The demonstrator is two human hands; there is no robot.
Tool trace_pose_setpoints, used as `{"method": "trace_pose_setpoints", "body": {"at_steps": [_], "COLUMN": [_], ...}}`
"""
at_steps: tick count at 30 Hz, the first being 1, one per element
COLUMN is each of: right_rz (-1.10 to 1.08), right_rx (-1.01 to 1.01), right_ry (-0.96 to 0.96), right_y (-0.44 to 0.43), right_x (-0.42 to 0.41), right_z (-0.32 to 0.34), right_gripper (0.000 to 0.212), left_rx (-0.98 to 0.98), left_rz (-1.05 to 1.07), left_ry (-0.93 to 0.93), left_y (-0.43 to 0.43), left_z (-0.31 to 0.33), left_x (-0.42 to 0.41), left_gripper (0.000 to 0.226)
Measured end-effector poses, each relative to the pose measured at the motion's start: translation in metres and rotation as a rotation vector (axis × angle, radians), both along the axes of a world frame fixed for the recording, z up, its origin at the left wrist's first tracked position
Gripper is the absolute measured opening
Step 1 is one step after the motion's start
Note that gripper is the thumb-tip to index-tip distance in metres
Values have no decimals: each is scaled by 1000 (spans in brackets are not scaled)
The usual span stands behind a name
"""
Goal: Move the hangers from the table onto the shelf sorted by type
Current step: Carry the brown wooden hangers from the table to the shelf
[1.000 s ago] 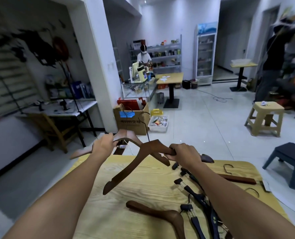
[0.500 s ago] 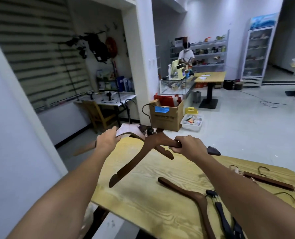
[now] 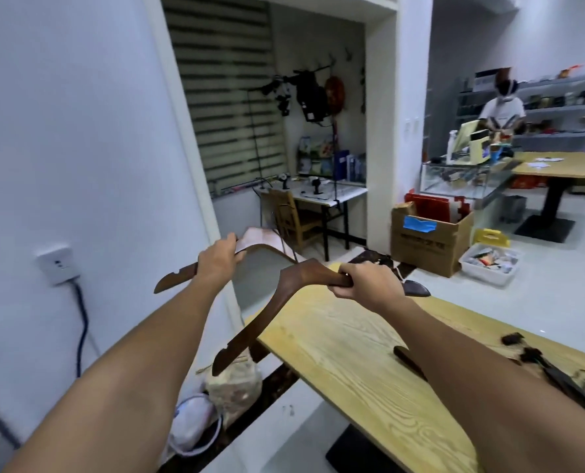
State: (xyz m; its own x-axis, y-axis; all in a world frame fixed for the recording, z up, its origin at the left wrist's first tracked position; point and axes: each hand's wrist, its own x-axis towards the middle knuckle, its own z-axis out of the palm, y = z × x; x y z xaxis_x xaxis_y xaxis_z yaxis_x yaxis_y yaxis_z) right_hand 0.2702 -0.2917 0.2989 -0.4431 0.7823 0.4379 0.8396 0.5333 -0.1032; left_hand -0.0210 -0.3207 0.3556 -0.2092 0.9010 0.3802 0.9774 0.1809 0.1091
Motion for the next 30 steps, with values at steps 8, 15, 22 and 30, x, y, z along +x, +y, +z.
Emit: {"method": "trace_pose_setpoints", "body": {"at_steps": [8,15,22,30], "right_rz": [189,372,588,870], "right_rx": [41,49,9,53], "right_ry": [25,-6,0,-34], "right_y": [-3,14,10,-33], "right_x": [-70,-125,-195,-275], "right_z": [17,26,24,16], "right_gripper": [34,34,32,36], "left_rx": [39,53,104,161], "left_rz": [191,370,604,872], "left_ry": [6,-31,-86,-95], "left_y": [-67,-114,-178,-277], "left_z": [4,4,2,-14], "left_x": [-72,-106,-134,-140], "left_gripper": [23,19,18,17]}}
